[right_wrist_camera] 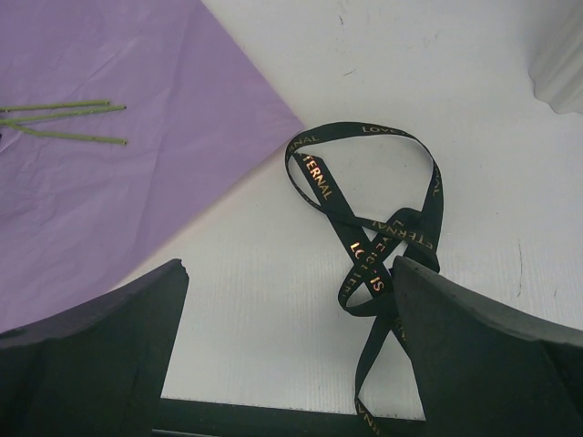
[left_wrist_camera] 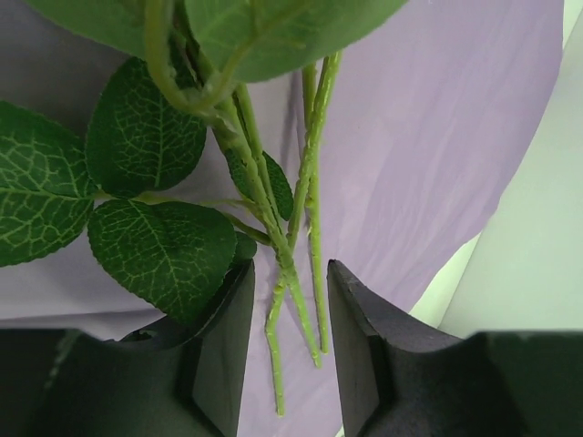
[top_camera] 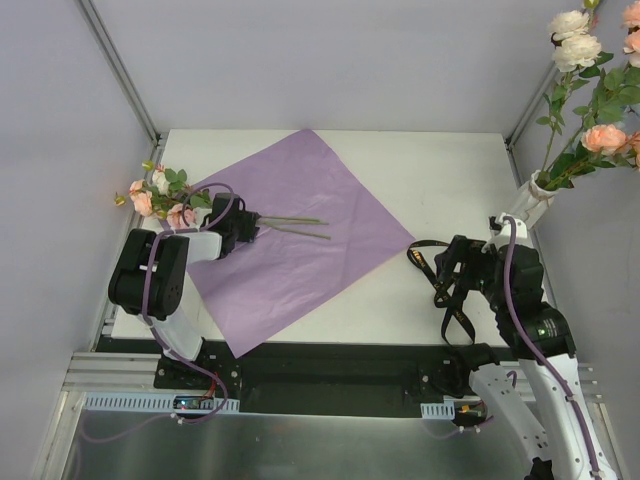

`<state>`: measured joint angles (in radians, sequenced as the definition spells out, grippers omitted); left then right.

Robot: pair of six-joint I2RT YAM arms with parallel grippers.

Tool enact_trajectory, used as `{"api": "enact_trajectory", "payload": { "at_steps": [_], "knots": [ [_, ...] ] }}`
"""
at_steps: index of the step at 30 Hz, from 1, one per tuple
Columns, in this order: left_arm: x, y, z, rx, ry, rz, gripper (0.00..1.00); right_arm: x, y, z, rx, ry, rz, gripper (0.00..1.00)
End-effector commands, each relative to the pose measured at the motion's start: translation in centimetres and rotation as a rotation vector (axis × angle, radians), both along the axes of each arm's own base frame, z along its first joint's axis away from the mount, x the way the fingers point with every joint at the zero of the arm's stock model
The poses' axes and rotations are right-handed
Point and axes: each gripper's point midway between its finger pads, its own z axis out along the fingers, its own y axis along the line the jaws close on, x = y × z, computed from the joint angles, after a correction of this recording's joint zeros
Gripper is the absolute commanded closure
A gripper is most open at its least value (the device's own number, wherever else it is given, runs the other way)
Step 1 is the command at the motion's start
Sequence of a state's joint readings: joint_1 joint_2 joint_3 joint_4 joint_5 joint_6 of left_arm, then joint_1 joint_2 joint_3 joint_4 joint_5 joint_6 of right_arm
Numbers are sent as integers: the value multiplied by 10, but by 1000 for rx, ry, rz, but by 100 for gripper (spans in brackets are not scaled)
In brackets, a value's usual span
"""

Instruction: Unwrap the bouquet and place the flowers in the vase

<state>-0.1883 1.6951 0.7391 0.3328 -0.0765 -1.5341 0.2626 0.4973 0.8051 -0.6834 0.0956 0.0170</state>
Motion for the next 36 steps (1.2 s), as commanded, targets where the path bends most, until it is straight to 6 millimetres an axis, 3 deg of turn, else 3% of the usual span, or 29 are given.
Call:
{"api": "enact_trajectory", "payload": {
  "at_steps": [1, 12, 21, 32, 36],
  "knots": [
    [15, 8, 10, -3, -37, 56, 64, 8, 4, 8, 4, -36, 13, 3],
    [21, 7, 13, -10, -63, 54, 86, 9, 4, 6, 1, -29, 13, 3],
    [19, 6, 6, -40, -38, 71, 81, 8, 2, 7, -4, -32, 6, 3],
    [22, 4, 4, -59, -46, 72, 83, 7, 0, 8, -9, -28, -1, 3],
    [24, 3, 12, -55, -75, 60, 92, 8, 1, 6, -10, -22, 0, 3]
  ]
}}
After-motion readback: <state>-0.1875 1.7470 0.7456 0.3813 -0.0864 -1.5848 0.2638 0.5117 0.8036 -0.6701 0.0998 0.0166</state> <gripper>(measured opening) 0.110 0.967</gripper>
